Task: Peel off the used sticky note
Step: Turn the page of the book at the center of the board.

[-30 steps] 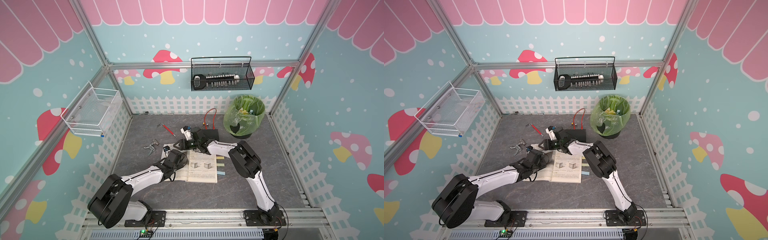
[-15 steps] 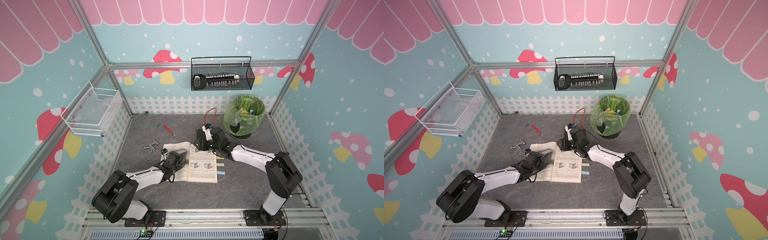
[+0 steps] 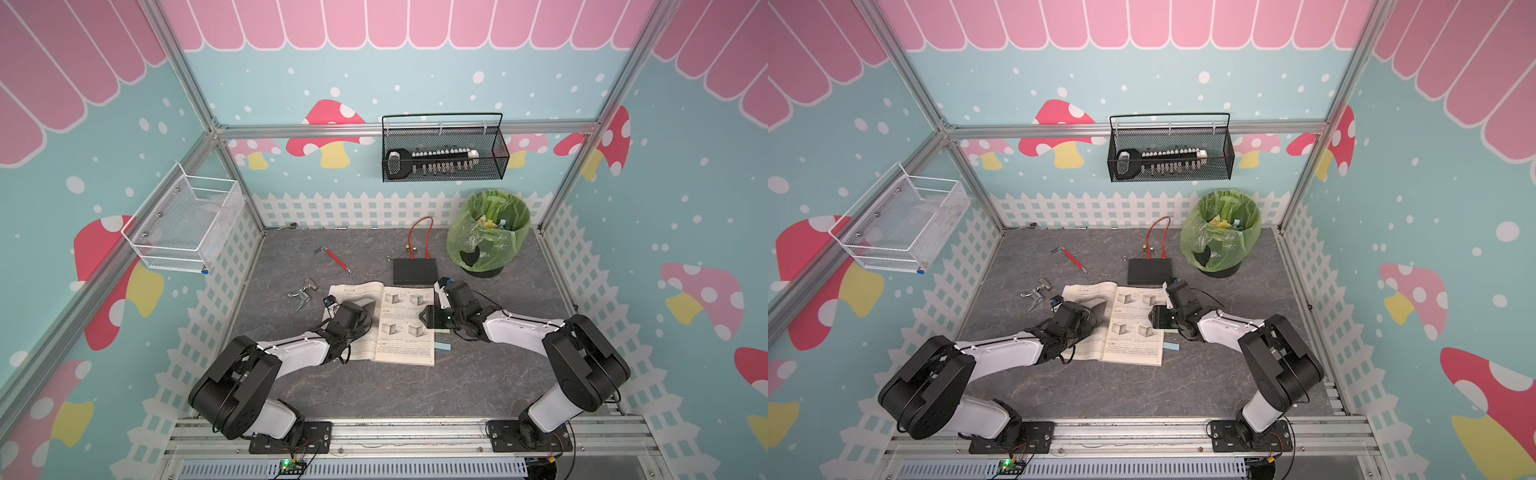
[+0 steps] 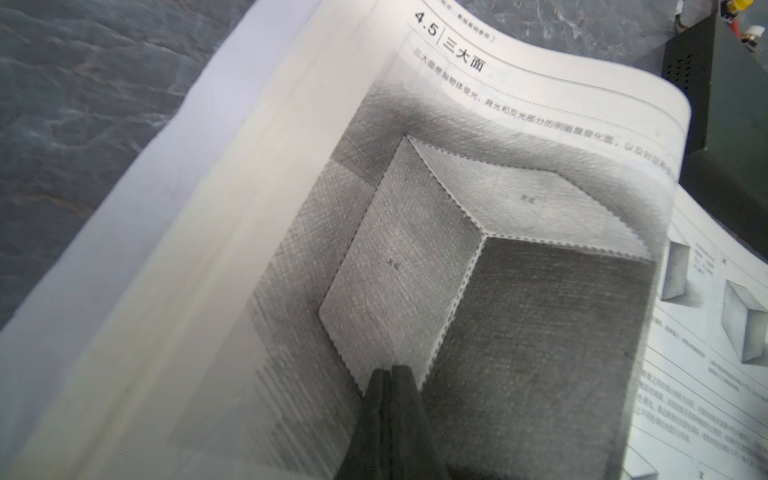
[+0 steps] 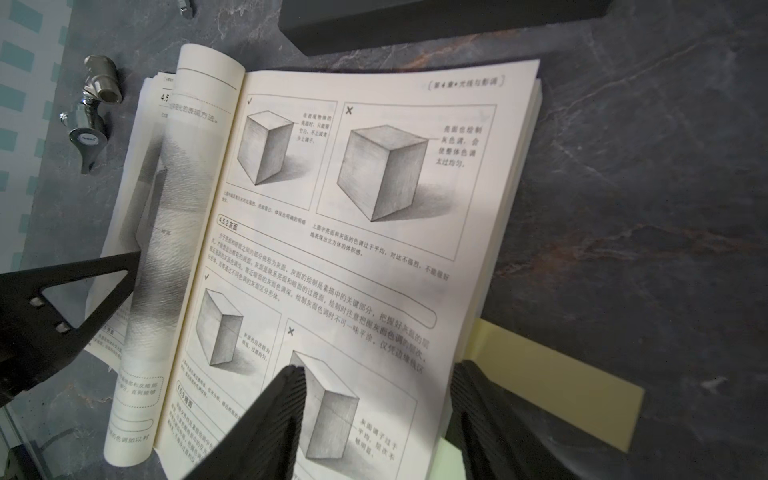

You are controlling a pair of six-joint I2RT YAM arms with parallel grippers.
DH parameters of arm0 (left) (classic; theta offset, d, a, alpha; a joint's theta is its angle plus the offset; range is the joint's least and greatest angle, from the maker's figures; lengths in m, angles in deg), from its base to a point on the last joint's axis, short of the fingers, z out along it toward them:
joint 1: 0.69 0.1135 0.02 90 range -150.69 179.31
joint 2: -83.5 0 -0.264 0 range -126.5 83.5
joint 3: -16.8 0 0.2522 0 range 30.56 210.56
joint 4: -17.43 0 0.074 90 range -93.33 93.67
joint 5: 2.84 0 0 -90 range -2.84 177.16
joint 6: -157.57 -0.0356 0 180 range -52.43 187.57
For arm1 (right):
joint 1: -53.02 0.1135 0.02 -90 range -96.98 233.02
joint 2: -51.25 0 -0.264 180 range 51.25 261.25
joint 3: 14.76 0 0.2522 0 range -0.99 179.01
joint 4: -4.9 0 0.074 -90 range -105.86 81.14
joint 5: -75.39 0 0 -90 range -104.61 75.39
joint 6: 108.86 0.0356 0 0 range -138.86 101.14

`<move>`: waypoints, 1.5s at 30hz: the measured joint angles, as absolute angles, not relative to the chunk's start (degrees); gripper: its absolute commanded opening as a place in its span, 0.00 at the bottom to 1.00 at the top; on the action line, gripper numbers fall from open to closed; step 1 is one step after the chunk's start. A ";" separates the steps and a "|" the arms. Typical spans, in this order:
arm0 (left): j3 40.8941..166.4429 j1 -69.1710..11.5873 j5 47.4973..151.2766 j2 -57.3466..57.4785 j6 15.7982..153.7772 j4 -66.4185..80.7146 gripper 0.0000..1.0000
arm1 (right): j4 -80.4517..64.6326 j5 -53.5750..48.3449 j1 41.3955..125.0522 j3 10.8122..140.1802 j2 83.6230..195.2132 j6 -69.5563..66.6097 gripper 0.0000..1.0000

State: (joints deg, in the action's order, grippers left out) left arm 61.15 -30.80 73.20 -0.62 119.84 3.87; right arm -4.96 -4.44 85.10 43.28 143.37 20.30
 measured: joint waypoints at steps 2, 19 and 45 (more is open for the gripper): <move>61.15 -30.80 73.20 -0.62 119.82 3.87 0.00 | -4.48 -4.24 85.10 43.30 143.59 20.26 0.62; 61.46 -30.80 73.22 -0.82 119.40 3.70 0.00 | -3.74 -4.61 84.62 43.43 146.06 19.71 0.62; 61.48 -30.80 73.22 -0.95 119.14 3.76 0.00 | -4.61 -4.31 84.51 44.52 146.52 19.69 0.61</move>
State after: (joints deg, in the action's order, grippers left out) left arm 61.48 -30.80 73.22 -0.95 119.14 3.76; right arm -4.61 -4.31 84.51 44.52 146.52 19.69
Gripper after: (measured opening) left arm 0.042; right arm 0.607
